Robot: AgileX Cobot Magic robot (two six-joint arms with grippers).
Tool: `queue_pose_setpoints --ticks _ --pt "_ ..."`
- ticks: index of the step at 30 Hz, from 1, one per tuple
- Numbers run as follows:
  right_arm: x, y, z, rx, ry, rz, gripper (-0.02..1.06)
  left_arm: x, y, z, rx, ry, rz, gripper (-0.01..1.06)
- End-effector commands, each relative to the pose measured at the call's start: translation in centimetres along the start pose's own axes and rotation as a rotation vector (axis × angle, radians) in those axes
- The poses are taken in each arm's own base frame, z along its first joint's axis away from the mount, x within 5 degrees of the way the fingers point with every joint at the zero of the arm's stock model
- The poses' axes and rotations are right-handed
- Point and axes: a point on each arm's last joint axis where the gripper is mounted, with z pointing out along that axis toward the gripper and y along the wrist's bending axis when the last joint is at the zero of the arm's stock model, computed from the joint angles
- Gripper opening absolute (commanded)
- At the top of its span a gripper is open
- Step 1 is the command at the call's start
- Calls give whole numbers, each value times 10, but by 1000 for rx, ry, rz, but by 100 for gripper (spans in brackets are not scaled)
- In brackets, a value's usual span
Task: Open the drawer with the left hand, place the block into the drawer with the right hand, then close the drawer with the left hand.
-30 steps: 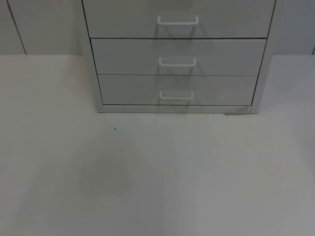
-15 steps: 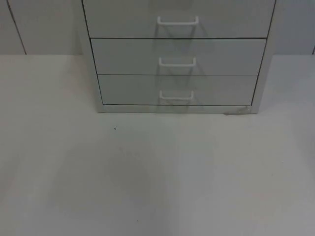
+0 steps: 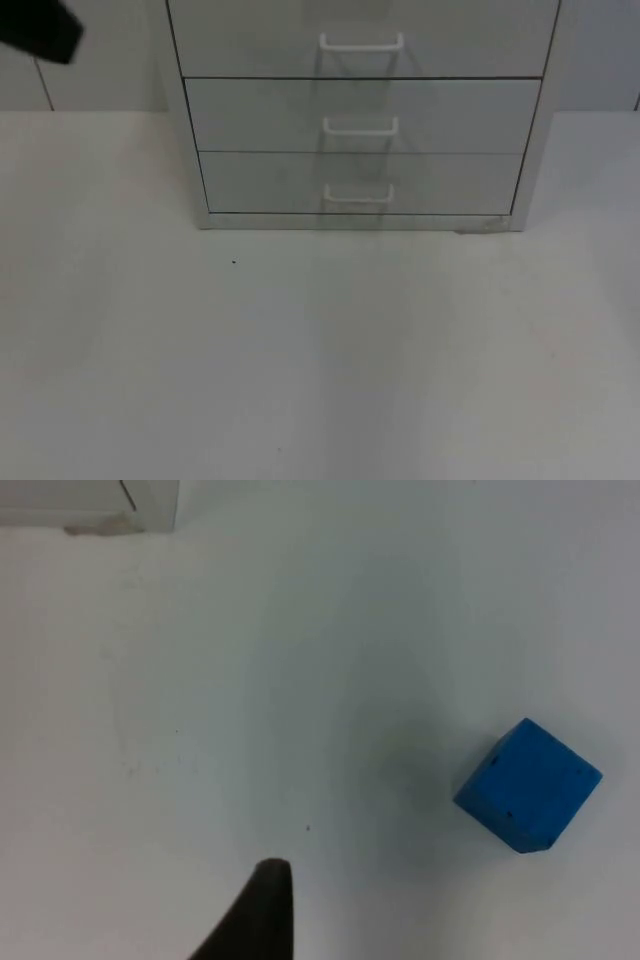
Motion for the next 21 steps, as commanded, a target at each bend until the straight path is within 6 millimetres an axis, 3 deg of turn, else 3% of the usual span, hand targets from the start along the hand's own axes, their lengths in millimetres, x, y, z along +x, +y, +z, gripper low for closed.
queue_pose_setpoints --ticks 1,5,10,12,21 --pt "-1 -1 -2 5 -10 1 105 -13 -7 6 30 -22 56 99" --pt "-1 -1 -2 5 -10 1 105 -37 -30 46 71 24 226 99" --pt "-1 -1 -2 6 -10 0 105 -49 -50 83 75 82 384 99" --pt "-1 -1 -2 6 -10 0 105 -50 -54 92 70 84 415 98" --pt "-1 -1 -2 6 -10 0 105 -40 -98 154 23 150 851 94"
